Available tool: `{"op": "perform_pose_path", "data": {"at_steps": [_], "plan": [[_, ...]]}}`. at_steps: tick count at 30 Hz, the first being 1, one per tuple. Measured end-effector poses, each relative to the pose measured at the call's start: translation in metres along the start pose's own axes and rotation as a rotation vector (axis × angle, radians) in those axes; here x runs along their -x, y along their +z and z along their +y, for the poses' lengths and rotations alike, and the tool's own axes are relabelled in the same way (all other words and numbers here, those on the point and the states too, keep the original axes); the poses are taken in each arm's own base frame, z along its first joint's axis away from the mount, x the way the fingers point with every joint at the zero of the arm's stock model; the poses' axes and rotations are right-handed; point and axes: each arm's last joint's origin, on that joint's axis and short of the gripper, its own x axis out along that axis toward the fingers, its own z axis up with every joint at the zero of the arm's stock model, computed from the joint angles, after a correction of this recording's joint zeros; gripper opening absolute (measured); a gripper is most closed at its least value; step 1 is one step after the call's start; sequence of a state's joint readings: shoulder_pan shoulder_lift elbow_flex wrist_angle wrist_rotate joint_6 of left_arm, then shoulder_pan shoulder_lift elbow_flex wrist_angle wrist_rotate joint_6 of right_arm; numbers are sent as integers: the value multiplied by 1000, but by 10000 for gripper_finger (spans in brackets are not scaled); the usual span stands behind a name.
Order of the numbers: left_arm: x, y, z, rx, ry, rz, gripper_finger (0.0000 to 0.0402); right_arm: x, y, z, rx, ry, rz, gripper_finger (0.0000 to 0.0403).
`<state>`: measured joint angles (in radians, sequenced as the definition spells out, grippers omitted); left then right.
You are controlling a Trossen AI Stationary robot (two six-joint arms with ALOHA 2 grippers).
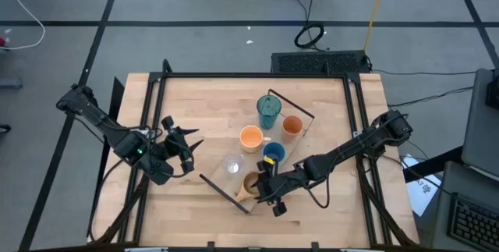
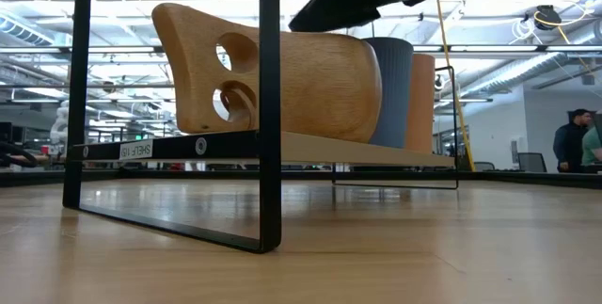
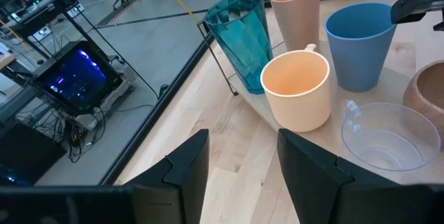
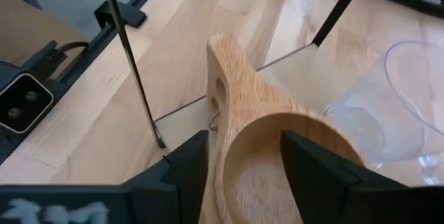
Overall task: Stack small to large cups/mugs on shelf
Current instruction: Put the brown wooden mug on the shelf
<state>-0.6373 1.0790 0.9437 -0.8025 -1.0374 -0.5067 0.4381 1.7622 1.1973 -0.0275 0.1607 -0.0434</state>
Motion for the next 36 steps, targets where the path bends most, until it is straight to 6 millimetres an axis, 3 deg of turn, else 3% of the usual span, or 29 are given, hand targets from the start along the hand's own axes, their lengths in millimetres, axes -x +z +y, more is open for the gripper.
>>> {"op": "perform_pose_path", "data": {"at_steps": [7, 14, 20, 29, 36], "plan": [[0, 0, 0, 0, 0, 0, 172, 3, 3, -1, 10, -1, -21, 190], [0, 0, 0, -3, 0, 1, 172, 38, 22, 4, -93, 15, -102, 185], [0, 0, 0, -6, -8, 5, 172, 60, 19, 29, -177, -43, -55, 167], [0, 0, 0, -6, -13, 8, 172, 67, 9, 65, -258, -93, -22, 127], [0, 0, 0, 0, -15, 8, 172, 49, -1, 82, -287, -81, 6, 93]]}}
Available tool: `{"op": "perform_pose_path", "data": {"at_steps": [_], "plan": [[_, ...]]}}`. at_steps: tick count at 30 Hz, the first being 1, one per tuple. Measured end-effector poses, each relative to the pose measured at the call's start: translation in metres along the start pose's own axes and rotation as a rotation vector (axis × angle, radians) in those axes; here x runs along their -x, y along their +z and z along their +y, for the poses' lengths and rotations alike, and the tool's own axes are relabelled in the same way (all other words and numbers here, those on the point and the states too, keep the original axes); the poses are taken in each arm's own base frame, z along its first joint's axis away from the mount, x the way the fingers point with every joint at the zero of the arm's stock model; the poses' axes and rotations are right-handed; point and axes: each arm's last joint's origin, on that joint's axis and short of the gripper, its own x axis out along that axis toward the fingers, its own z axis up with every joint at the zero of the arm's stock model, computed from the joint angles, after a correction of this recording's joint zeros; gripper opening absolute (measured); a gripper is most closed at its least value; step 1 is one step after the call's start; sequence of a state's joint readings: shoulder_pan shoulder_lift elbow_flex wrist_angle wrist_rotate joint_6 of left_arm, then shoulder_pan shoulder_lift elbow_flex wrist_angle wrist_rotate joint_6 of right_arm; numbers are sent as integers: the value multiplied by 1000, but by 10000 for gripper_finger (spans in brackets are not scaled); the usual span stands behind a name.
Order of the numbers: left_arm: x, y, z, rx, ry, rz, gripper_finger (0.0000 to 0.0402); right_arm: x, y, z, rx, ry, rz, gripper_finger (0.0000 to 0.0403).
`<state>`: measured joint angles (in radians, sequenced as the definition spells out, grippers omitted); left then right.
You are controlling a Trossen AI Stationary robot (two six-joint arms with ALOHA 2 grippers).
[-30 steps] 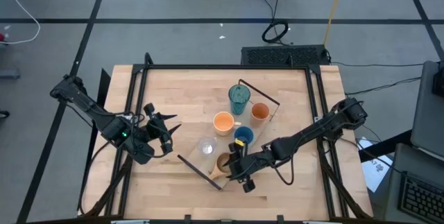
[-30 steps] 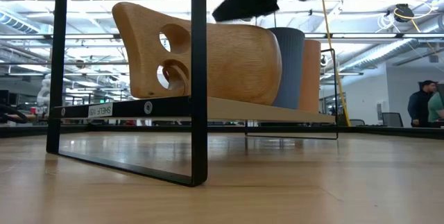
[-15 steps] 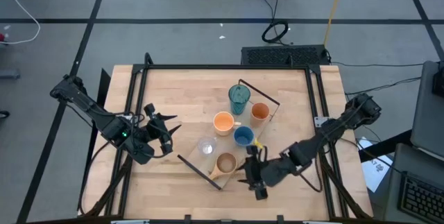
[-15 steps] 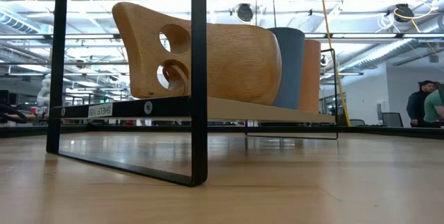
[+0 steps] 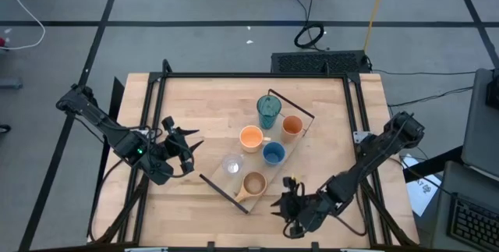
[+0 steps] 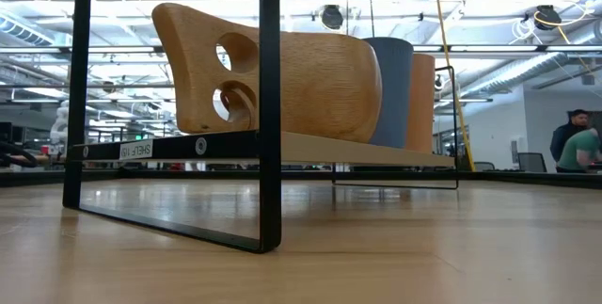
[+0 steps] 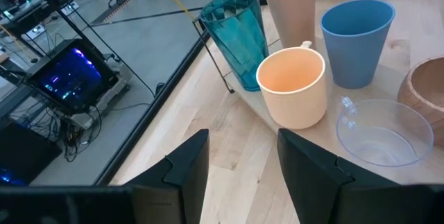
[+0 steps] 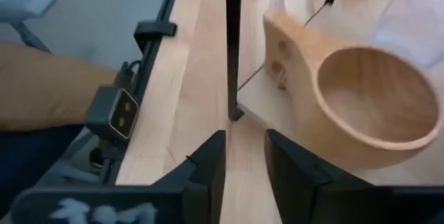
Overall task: Stack small to large cups/mugs on shelf
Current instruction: Put the brown wooden mug on the shelf
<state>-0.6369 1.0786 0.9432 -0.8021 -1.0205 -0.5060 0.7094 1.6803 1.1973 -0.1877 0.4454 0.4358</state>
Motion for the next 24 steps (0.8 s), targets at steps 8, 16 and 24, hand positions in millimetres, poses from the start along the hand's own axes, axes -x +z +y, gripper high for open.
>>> {"op": "perform_pose_path", "data": {"at_steps": [8, 16, 24], "plan": [[0, 1, 0, 10, -2, -5, 172, -32, -12, 5, -11, 19, 12, 52], [0, 1, -1, 9, -5, -9, 172, -59, -13, -5, -6, 12, -18, 31], [0, 1, -1, 3, -5, -9, 172, -78, -13, -21, -30, -27, -27, 29]]}}
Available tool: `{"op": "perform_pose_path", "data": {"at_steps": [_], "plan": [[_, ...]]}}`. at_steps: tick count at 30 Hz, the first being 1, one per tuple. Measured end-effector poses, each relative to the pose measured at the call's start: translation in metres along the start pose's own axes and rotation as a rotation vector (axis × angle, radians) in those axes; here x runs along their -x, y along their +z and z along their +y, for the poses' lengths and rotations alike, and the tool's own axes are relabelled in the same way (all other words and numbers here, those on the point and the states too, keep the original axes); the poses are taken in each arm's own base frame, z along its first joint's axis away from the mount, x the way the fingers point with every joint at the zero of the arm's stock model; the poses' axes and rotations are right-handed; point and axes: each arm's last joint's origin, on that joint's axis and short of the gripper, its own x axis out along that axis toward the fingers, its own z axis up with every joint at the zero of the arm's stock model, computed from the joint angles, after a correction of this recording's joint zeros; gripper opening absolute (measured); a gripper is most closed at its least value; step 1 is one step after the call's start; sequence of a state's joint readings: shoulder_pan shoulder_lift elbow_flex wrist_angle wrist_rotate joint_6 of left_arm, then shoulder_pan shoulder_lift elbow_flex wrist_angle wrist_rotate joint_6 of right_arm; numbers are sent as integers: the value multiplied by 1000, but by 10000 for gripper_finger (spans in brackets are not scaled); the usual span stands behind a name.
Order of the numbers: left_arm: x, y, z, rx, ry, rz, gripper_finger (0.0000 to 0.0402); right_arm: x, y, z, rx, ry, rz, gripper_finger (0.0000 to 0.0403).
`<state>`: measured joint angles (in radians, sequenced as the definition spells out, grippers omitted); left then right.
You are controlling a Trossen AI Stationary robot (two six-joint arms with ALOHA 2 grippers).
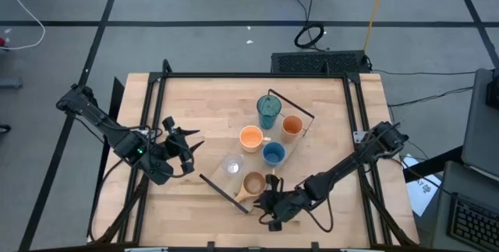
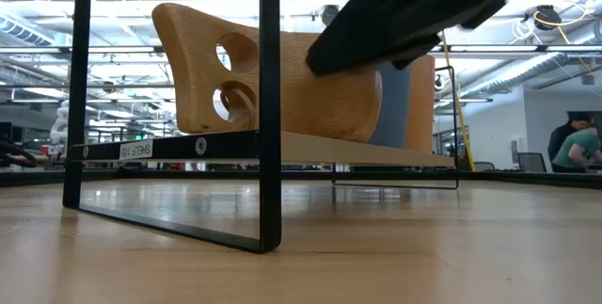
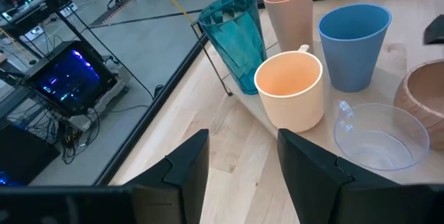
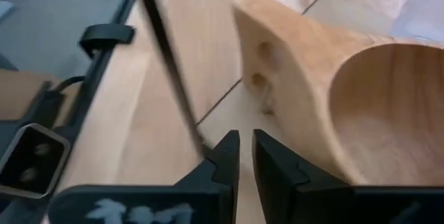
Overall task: Stack small to large cups/mugs on shelf
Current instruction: Put the brown wooden mug on the shelf, then return to Home Position
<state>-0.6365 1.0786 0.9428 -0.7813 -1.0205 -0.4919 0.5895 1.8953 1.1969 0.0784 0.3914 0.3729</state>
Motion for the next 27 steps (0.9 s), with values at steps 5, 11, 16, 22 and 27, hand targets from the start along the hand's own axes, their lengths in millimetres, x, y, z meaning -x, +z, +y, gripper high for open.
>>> {"op": "perform_pose_path", "data": {"at_steps": [5, 11, 16, 22, 27], "plan": [[0, 0, 0, -10, -1, 0, 172, -6, 2, -7, -7, -15, -11, 29], [0, 0, 0, -16, -2, 0, 172, -9, 4, -13, -9, -27, -12, 29], [0, 0, 0, -16, -2, 0, 172, -10, 5, -17, -17, -38, -13, 29], [0, 0, 0, -16, -6, 2, 172, -9, 5, -16, 0, -35, -13, 29], [0, 0, -1, -16, -16, 8, 172, 8, 13, -9, 16, -5, -37, 29]]}}
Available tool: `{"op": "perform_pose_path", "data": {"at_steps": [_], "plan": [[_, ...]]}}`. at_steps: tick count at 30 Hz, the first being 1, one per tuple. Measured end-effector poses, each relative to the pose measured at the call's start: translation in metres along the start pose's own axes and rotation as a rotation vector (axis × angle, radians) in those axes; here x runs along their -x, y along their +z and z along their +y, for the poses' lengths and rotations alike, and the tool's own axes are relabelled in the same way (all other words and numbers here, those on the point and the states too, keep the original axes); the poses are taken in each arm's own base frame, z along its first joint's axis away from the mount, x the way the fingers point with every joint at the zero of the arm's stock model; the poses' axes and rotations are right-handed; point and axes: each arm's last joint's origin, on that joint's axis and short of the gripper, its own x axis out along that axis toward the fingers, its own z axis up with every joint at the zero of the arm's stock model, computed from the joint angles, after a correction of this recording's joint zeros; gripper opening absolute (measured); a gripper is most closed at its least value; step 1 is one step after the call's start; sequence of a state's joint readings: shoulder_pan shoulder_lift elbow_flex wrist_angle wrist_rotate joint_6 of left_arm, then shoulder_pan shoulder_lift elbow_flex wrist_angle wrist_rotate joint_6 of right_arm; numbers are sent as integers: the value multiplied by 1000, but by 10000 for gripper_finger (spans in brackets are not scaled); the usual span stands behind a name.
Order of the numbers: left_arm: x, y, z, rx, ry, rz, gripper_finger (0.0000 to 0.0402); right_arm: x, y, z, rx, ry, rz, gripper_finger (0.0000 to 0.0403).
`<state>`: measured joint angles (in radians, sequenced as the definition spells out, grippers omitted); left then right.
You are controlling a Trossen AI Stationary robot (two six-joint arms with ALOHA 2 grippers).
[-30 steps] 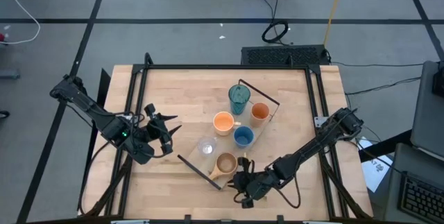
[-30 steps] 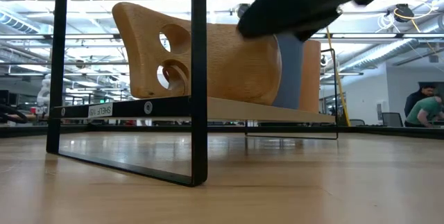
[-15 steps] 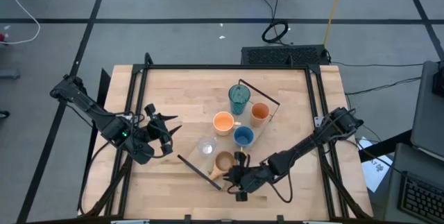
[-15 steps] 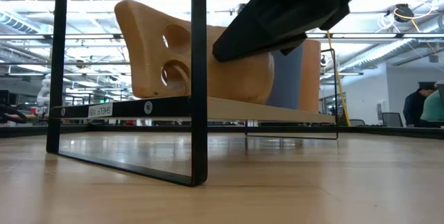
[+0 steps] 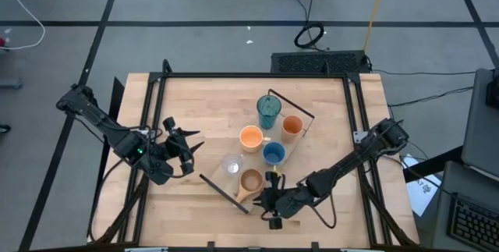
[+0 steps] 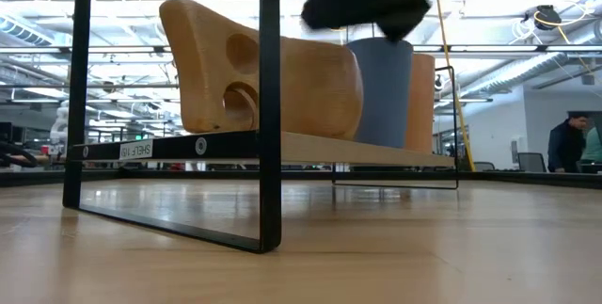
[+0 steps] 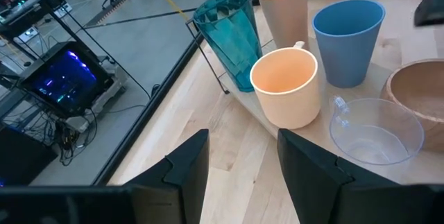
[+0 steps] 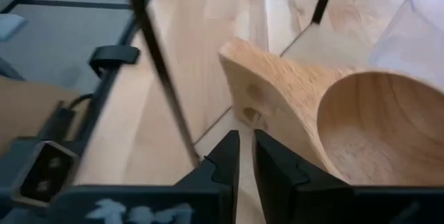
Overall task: Stack small to large cups/mugs on shelf
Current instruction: Return to Home Position
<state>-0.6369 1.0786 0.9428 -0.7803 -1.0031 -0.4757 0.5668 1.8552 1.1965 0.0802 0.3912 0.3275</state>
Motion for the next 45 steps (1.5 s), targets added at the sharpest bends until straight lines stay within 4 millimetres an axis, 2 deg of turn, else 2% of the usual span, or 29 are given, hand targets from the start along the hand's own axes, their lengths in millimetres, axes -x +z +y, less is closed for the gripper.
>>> {"op": "perform_pose_path", "data": {"at_steps": [7, 13, 22, 28, 32, 38, 42, 45], "plan": [[0, 2, -1, 7, -6, -12, 172, 37, 13, 10, 28, 43, -10, 29], [-1, 12, -5, -49, -39, -67, 172, 76, 33, 7, 120, 74, -62, 29], [-11, 34, -2, -101, -122, -167, 172, 138, 64, -21, 296, 67, -164, 24], [-25, 41, 8, -120, -118, -173, 170, 168, 71, -47, 347, 31, -160, 3], [-35, 42, 18, -134, -96, -153, 137, 182, 76, -63, 373, 65, -167, 1], [-46, 43, 27, -154, -107, -130, 56, 198, 79, -85, 390, 56, -173, 0], [-44, 42, 34, -159, -141, -128, 10, 204, 67, -97, 394, 35, -197, 0], [-39, 43, 39, -142, -154, -141, 7, 207, 51, -106, 382, 63, -243, 0]]}}
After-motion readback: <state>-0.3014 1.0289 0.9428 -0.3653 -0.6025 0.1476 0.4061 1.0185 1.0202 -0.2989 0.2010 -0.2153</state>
